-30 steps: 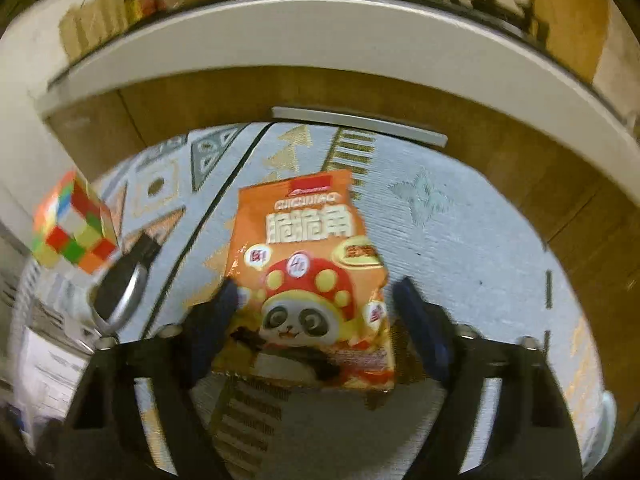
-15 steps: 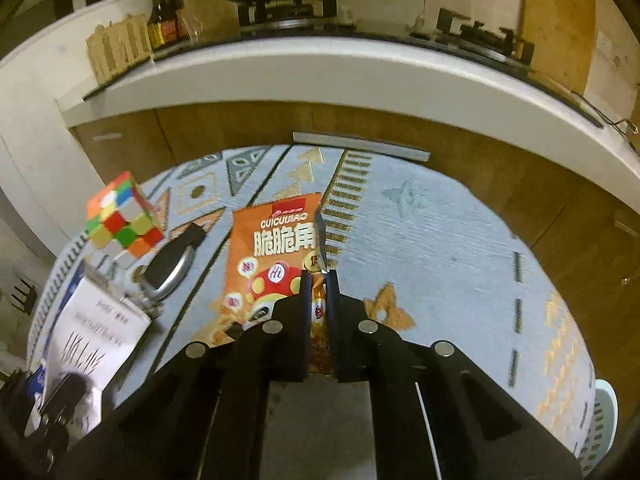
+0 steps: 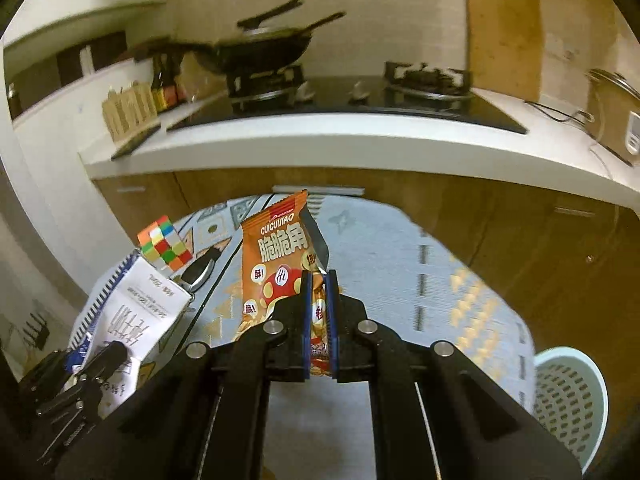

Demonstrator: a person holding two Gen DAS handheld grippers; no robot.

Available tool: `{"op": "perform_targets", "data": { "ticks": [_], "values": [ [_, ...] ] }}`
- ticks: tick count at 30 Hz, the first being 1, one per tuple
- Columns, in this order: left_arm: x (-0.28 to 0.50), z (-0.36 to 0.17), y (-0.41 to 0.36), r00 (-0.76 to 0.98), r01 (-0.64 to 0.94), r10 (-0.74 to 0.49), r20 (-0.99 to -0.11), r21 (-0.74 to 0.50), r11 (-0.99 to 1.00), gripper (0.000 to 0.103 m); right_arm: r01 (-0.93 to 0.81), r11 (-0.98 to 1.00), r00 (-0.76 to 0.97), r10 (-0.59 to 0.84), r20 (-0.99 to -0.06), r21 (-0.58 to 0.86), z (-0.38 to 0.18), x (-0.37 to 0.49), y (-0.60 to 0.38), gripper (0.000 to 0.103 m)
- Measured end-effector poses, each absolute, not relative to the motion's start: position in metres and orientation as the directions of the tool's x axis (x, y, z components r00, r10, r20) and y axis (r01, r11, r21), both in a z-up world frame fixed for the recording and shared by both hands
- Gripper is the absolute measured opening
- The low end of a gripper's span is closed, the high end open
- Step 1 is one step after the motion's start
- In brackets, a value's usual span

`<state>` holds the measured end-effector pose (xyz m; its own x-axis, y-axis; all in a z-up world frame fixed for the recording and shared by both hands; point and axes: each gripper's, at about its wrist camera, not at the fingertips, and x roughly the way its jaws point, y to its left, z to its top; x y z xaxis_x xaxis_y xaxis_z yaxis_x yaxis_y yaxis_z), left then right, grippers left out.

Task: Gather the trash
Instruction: 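Grasp the orange panda snack packet with the right gripper and lift it, then carry milk carton and panda snack packet over the blue basket and release both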

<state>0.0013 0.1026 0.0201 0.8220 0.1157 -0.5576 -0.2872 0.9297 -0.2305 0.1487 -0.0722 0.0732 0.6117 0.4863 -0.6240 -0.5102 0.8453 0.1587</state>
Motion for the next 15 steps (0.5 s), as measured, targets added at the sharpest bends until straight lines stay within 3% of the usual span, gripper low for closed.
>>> {"op": "perform_targets", "data": {
  "ticks": [15],
  "values": [
    [0.037,0.056,-0.010,0.853,-0.032,-0.079,-0.516,-0.202,0.979,0.034,-0.256,0.947,0.767,0.320,-0.557,0.191,0.099,0.118,-0.238,0.005]
  ]
}}
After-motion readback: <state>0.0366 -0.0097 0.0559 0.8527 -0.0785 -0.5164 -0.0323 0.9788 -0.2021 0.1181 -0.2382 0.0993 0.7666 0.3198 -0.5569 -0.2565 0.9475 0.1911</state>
